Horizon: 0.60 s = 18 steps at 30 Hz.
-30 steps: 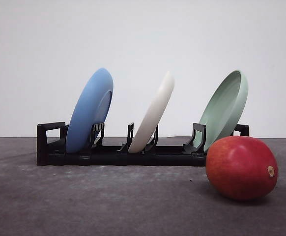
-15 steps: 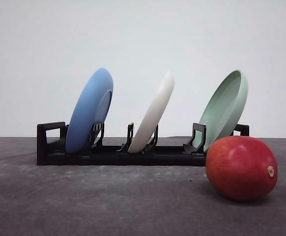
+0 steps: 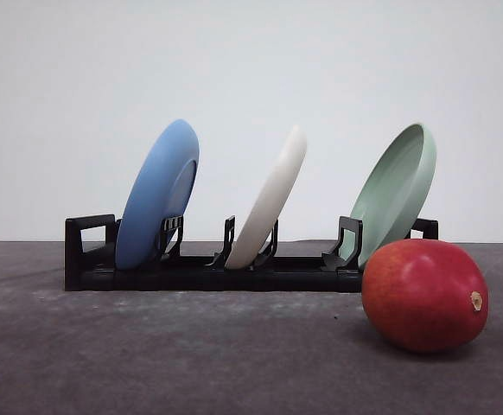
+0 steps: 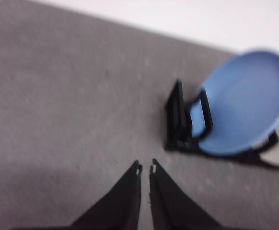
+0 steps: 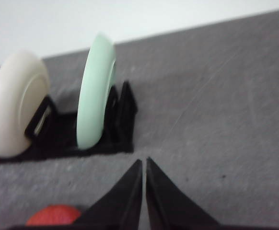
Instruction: Place pomegranate in white plate
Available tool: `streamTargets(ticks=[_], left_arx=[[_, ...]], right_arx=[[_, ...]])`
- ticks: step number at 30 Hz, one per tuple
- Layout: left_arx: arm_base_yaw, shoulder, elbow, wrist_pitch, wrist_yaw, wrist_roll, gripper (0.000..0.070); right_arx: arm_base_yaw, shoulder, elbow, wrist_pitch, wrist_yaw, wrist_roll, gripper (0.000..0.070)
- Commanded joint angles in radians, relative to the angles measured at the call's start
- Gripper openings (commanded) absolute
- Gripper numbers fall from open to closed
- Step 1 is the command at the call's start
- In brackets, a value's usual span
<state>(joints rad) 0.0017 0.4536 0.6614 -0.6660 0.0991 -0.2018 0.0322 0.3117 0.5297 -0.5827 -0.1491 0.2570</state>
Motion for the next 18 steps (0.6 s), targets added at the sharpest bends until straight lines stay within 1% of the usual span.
streamTargets(ticks=[1,5,7,9,11,14,18], left_arx=[[-0.001,0.043,0.032,-0.014,0.024,0.038,0.0012],[-0.018,0.122,0.054,-0.019,0.044,0.057,0.0012],[-0.049,0.147,0.054,-0.006,0.043,0.064,0.0012],[-0.09,0.167,0.054,0.008,0.042,0.086,0.0012],[-0.142,0.185,0.054,0.021,0.04,0.108,0.0012],[-0.227,0.207,0.054,0.04,0.04,0.153,0.0012],[-0.326,0.226,0.054,0.07,0.04,0.27,0.0012]], right_arx=[[0.001,0.042,0.016,0.006,-0.014,-0.032,0.0006],[0.001,0.137,0.016,0.007,-0.045,-0.106,0.0006],[0.011,0.181,0.016,0.013,-0.064,-0.145,0.0006],[0.038,0.205,0.016,0.022,-0.061,-0.168,0.0006],[0.08,0.221,0.016,0.036,-0.06,-0.203,0.0006],[0.159,0.229,0.016,0.064,-0.06,-0.226,0.0006],[0.263,0.229,0.016,0.092,-0.061,-0.285,0.0006]])
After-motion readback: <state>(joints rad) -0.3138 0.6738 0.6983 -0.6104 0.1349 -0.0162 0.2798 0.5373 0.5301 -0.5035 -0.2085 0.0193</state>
